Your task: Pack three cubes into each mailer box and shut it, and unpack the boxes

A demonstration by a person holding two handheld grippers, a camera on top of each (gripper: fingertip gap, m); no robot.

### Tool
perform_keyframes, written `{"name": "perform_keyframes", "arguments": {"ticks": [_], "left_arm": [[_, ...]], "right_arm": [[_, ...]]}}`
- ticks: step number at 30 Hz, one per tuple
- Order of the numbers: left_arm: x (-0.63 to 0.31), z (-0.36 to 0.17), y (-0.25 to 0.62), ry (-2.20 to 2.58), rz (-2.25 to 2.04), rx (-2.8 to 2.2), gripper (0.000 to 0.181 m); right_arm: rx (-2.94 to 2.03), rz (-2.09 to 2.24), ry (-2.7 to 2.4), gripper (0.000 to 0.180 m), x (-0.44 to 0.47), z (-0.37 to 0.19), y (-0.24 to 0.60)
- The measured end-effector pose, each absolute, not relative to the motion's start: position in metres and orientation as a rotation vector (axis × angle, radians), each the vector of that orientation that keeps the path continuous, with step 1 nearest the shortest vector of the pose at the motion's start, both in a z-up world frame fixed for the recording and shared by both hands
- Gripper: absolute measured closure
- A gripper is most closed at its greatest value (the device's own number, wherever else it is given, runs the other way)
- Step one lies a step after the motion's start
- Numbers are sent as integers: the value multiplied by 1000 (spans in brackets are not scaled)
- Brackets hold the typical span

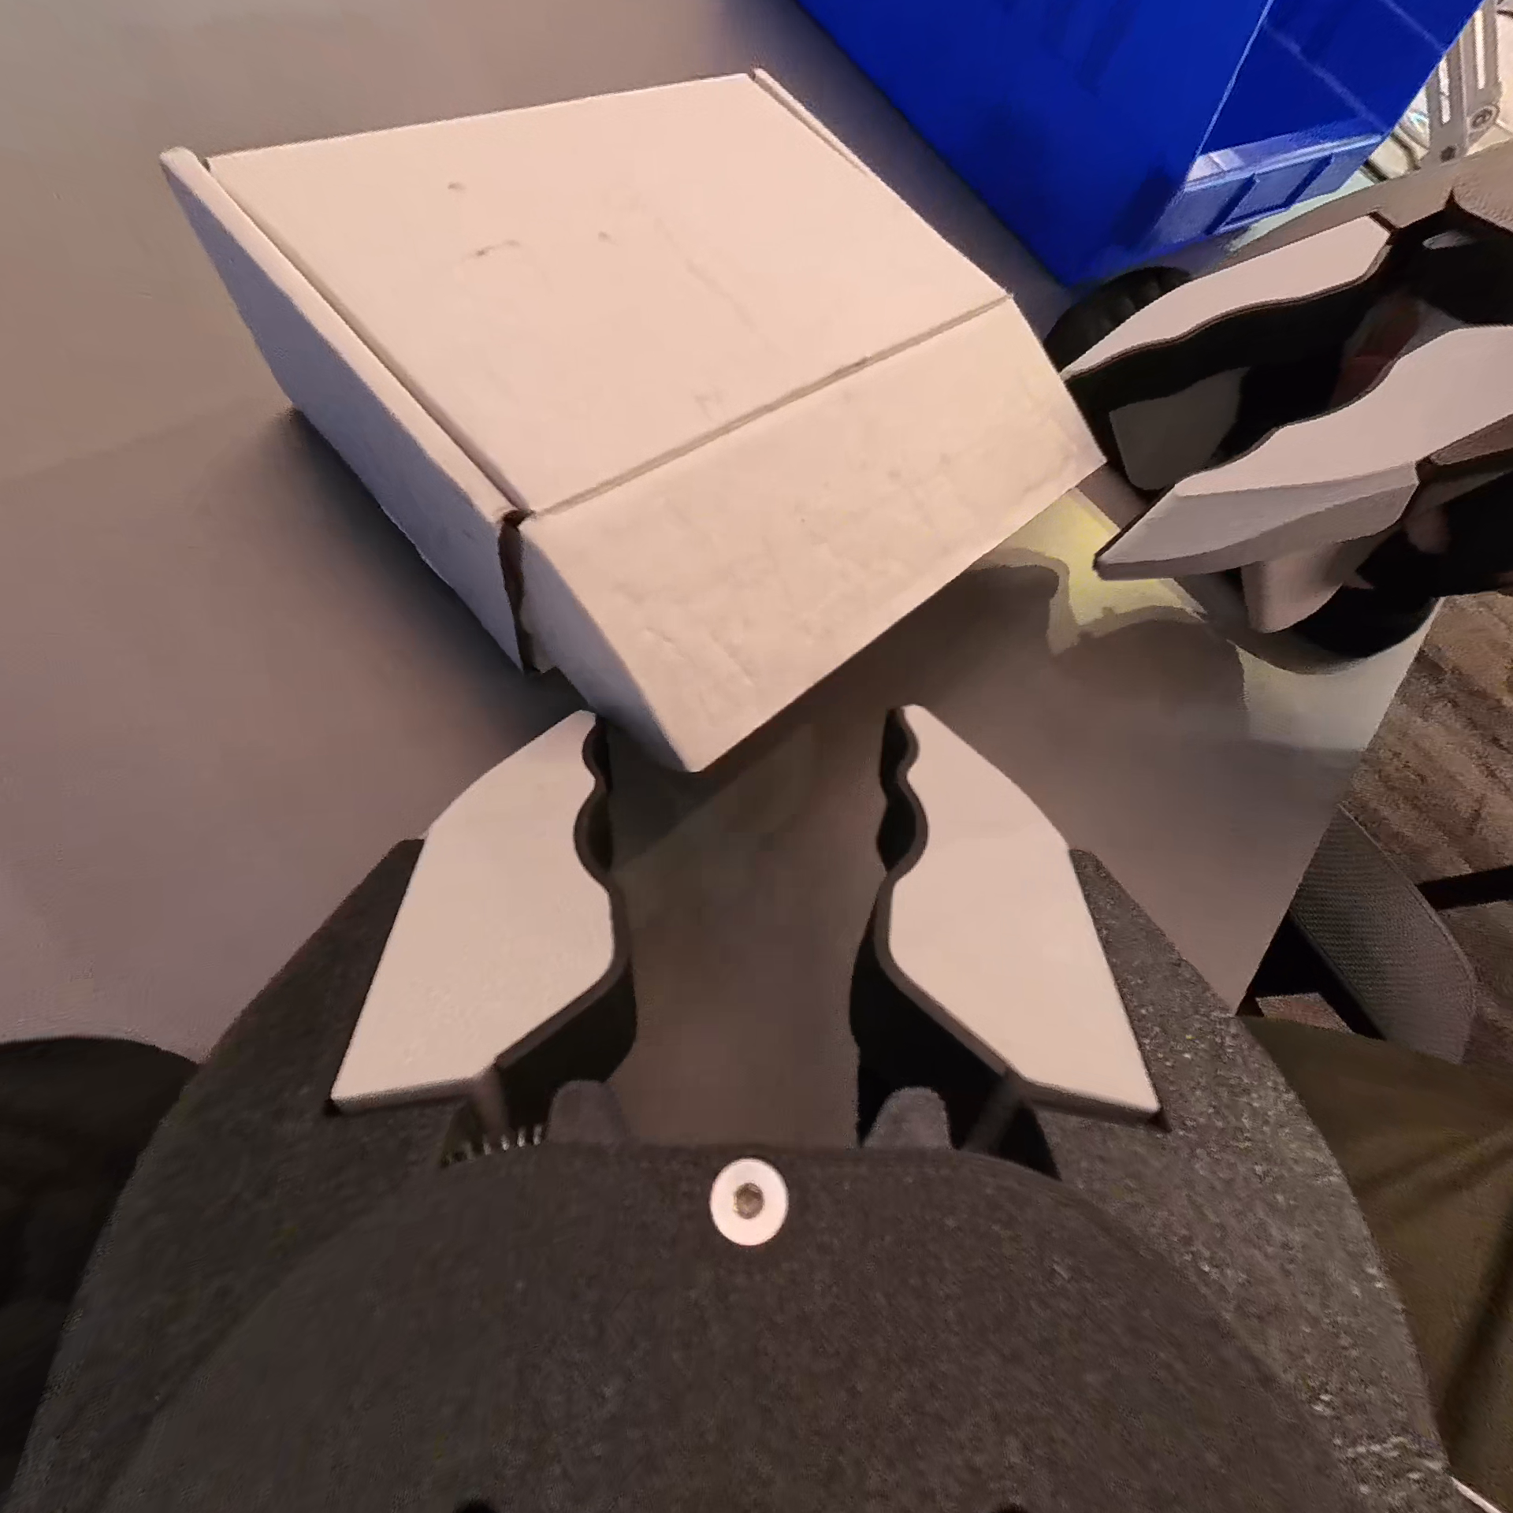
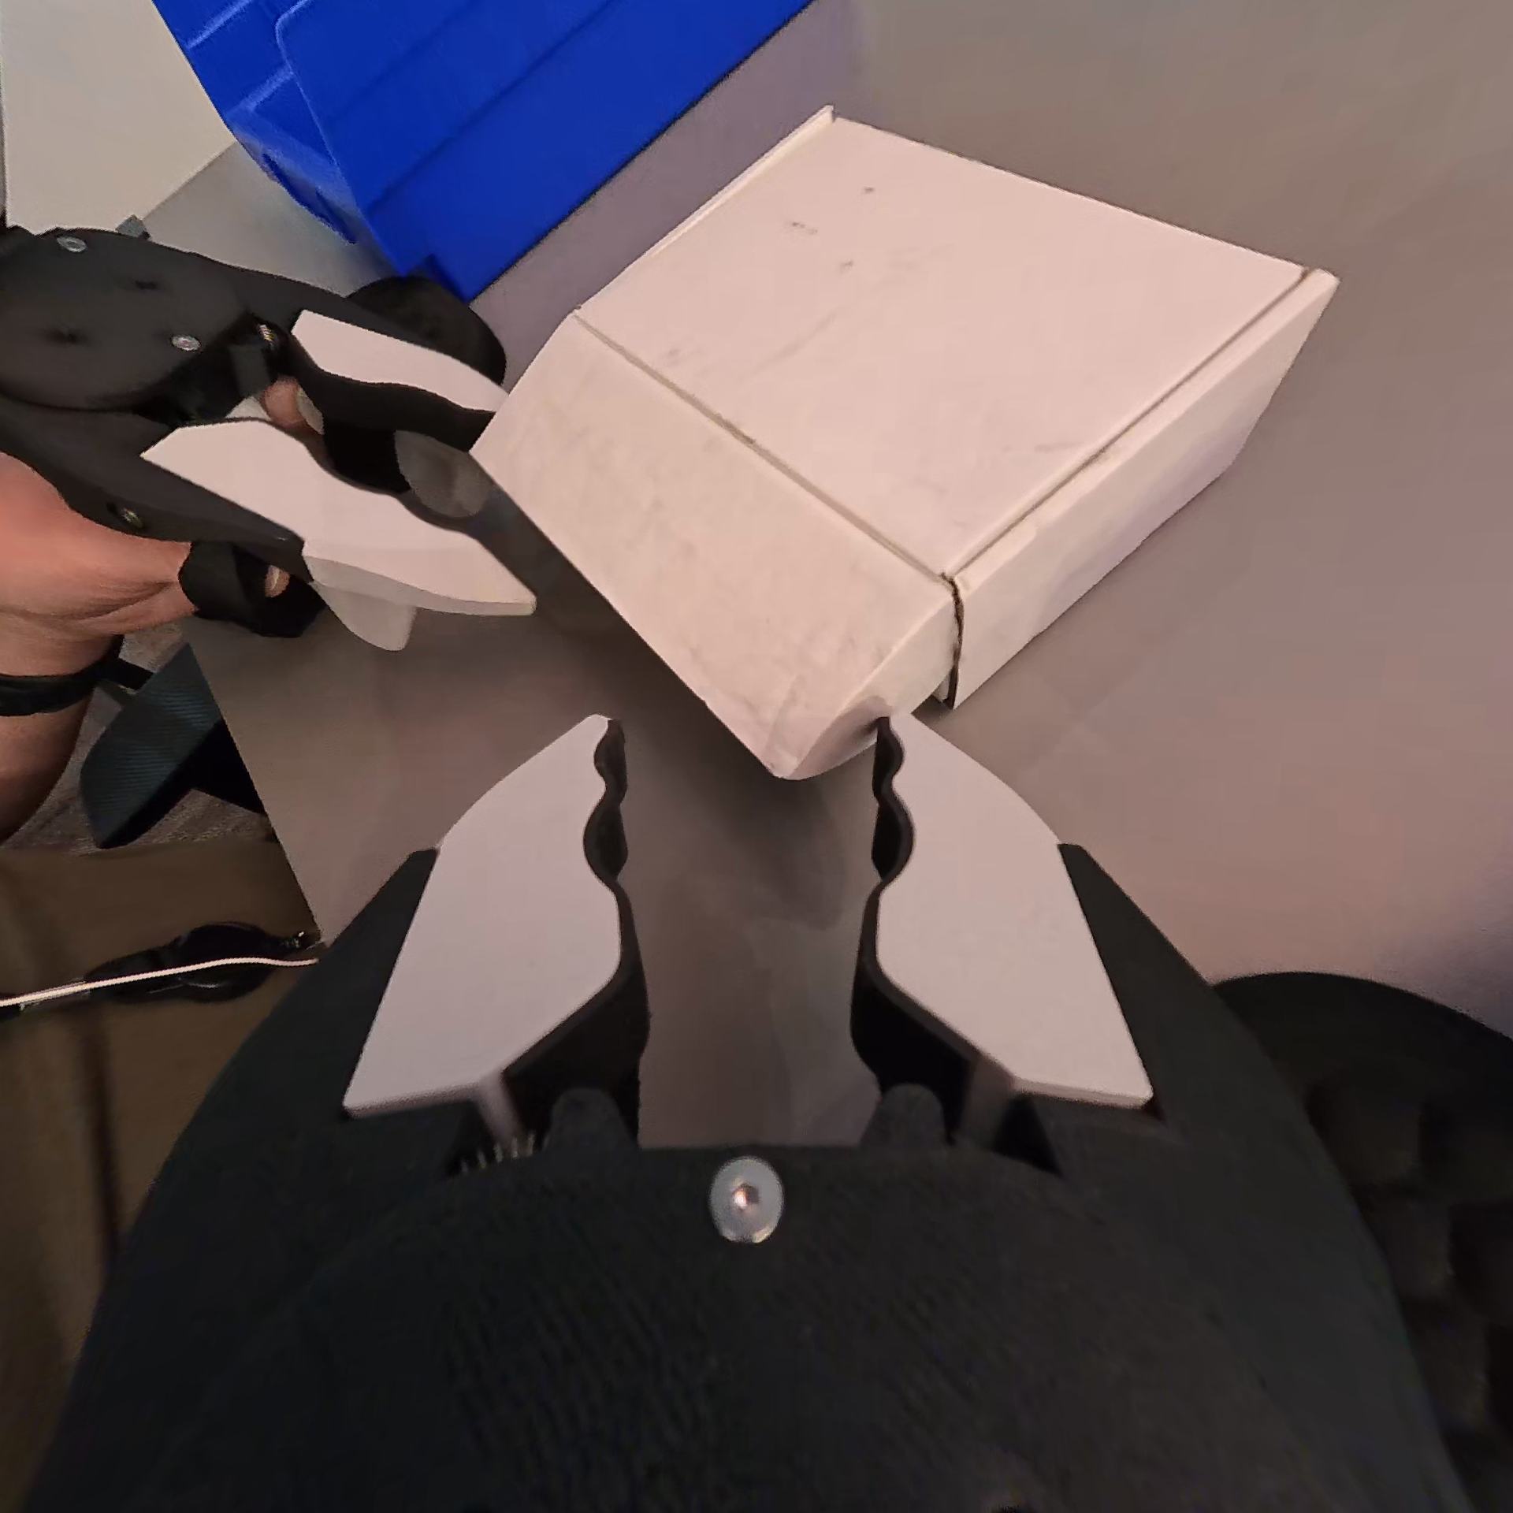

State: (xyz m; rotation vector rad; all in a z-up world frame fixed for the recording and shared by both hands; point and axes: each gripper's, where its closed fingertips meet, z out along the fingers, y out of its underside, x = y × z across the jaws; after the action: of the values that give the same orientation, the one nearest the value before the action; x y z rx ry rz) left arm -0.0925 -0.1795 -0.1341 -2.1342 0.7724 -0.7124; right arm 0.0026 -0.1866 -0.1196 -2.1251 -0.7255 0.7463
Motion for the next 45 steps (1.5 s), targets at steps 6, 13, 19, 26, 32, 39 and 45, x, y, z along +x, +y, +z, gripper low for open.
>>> {"name": "perform_keyframes", "arguments": {"ticks": [6,13,19,26,32,39,45], "left_arm": [[-92,-139,-175,758,-697,-2173,118],[-88,-142,-166,750,-634,-2185,115],[-88,-148,-158,784,-519,-2199,116],[-95,-144,-151,730,-592,-2208,122],[-97,-143,-145,736,-624,-2214,117],[-95,-143,-143,783,-653,-2205,114],[-96,-141,-143,748,-717,-2230,116]], "right_arm": [[-2137,752,-724,120,4,-122,-185],[-2144,779,-656,119,4,-121,-178],[-2157,704,-653,118,5,-125,-173],[-2136,726,-615,116,-3,-124,-173],[-2096,741,-556,116,-6,-127,-163],[-2078,849,-485,113,-5,-122,-153],[-2076,880,-498,115,-2,-116,-153]]}}
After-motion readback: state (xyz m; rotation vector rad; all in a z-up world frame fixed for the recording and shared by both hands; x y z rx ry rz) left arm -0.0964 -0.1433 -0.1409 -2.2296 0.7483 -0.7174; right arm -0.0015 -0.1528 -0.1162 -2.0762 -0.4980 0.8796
